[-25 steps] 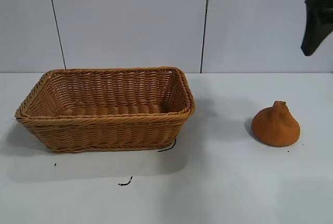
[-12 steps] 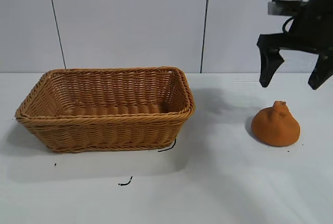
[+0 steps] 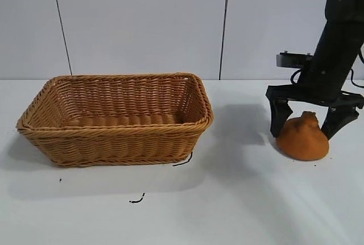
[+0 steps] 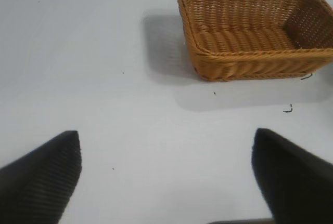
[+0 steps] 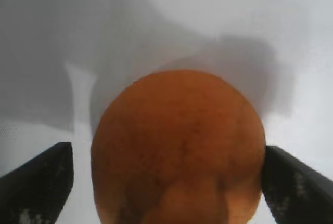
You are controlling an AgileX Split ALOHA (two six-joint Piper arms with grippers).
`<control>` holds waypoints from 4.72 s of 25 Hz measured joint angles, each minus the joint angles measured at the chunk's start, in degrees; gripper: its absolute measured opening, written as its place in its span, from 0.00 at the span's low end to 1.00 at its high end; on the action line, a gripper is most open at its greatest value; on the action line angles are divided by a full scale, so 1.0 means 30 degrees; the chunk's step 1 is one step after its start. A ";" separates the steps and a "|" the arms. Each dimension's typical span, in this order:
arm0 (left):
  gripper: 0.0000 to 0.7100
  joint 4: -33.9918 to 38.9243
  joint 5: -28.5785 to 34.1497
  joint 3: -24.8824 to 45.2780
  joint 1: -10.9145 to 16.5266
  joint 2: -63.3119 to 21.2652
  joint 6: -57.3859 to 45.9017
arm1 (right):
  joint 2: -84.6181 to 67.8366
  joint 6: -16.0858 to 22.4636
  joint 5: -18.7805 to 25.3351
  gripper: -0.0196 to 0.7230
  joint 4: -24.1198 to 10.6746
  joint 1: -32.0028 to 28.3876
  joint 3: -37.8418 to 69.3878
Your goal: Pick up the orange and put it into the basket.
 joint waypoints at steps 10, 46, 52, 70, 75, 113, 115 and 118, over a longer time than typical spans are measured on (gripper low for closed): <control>0.90 0.0000 0.0000 0.0000 0.0000 0.0000 0.0000 | -0.1209 0.0005 0.2441 0.15 -0.0523 0.0000 -0.3053; 0.90 -0.0005 0.0001 0.0000 0.0000 0.0000 0.0000 | 0.3682 0.1176 0.1155 0.15 -0.0517 1.1307 -1.2084; 0.90 -0.0005 0.0001 0.0000 0.0000 0.0000 0.0000 | 0.4633 0.1658 0.1085 0.27 -0.0411 1.1307 -1.2065; 0.90 -0.0005 0.0001 0.0000 0.0000 0.0000 0.0000 | 0.3248 0.2147 0.5245 0.92 -0.2158 0.7662 -1.7230; 0.90 -0.0005 0.0001 0.0000 0.0000 0.0000 0.0000 | 0.3248 0.2147 0.5587 0.92 -0.2351 0.4699 -1.7283; 0.90 0.0003 0.0001 0.0000 0.0000 0.0000 0.0000 | -1.6529 0.1428 0.6140 0.89 -0.2351 0.0014 1.0590; 0.90 0.0003 0.0001 0.0000 0.0000 0.0000 0.0000 | -1.9190 0.1234 0.6120 0.89 -0.2351 0.0014 1.2405; 0.90 0.0003 0.0001 0.0000 0.0000 0.0000 0.0000 | -2.3380 0.0808 0.5602 0.89 -0.2351 0.0014 1.4437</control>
